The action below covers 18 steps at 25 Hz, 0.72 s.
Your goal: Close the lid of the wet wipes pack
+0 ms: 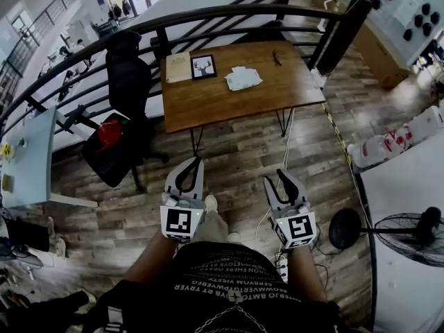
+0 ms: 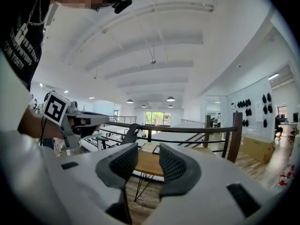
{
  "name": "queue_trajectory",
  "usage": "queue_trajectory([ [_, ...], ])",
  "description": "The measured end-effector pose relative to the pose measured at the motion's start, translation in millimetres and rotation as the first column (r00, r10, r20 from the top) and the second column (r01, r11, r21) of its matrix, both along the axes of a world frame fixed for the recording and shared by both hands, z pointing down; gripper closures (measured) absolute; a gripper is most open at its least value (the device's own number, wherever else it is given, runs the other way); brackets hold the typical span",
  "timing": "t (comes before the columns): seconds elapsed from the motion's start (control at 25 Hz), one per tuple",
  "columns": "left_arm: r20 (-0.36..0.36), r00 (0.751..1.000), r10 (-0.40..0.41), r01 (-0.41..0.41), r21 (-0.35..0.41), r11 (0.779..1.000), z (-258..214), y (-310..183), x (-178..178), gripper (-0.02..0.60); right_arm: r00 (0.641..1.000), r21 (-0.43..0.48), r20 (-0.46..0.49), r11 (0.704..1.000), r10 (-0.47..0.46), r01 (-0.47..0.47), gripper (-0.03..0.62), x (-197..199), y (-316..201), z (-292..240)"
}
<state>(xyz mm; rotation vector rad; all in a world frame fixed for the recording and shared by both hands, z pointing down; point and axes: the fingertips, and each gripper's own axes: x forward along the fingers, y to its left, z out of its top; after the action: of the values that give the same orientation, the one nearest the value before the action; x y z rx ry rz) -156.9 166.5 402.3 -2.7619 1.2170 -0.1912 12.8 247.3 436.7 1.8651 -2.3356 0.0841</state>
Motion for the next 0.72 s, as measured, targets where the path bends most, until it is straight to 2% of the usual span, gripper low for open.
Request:
queue_trajectory([
  [0.32, -0.019, 0.999, 0.039, -0.039, -0.034, 0.999, 2.9, -38.3, 12.6, 0.554, 0.999, -0.018, -0.017, 0.999, 0.040, -0.040, 0.473, 8.4, -36.2, -3.6],
  [0.72, -0.018, 0.999, 0.047, -0.048, -0.031, 0.998, 6.0, -92.7, 27.7, 0.554, 0.999, -0.021, 0.000, 0.999, 0.044, -0.044, 0.479, 19.2, -91.6, 0.5],
])
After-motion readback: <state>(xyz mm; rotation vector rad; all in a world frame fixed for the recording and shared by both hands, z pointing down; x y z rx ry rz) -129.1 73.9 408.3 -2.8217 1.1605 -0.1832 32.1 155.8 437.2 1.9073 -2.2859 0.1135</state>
